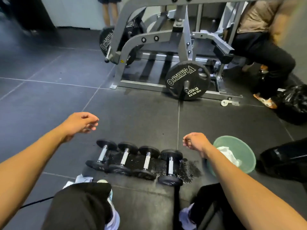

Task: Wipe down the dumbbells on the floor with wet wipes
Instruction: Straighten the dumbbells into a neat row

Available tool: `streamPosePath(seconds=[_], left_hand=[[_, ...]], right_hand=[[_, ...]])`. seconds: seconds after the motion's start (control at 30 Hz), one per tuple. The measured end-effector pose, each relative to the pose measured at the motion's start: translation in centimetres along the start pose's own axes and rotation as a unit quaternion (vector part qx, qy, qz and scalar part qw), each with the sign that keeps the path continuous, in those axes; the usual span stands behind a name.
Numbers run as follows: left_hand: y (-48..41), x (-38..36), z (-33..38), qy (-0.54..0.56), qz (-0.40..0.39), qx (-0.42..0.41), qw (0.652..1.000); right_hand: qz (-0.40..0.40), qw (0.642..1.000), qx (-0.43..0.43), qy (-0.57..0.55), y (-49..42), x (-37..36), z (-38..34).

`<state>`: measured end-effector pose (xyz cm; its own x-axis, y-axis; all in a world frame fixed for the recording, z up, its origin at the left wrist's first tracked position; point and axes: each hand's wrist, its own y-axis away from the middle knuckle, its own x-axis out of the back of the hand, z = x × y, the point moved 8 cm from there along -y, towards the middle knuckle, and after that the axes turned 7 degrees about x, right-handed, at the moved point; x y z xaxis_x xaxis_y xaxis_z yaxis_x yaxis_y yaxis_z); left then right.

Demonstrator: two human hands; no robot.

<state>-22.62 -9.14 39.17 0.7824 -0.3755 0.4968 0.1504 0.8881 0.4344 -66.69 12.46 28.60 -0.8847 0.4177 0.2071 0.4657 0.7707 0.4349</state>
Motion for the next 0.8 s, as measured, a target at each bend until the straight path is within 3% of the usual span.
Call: streamPosePath(seconds=[0.17,0.33,0.47,0.6,0.8], left_hand=[[5.7,10.3,-3.9,0.021,0.066,0.042,0.997],[9.9,13.0,-4.0,0.046,0.065,0.031,0.996],[5.8,7.2,-4.0,0.059,0.032,0.036,0.997],[-1.5,-3.8,-3.2,0.067,-0.055,0.039,0.996],[-9.2,-15.0,-7.2,-0.066,-0.146,0.042,0.986]], right_hand=[[-0.06,0.997,0.046,0.005,2.3,-7.0,-5.3],[-0.115,0.989,0.091,-0.003,5.7,-11.2,-8.3],[-0.123,0.986,0.103,0.034,5.3,-11.7,-7.1],[-0.07,0.994,0.062,0.046,1.3,-10.5,-3.3],[-0.023,0.993,-0.034,0.11,-5.3,-8.9,7.1]])
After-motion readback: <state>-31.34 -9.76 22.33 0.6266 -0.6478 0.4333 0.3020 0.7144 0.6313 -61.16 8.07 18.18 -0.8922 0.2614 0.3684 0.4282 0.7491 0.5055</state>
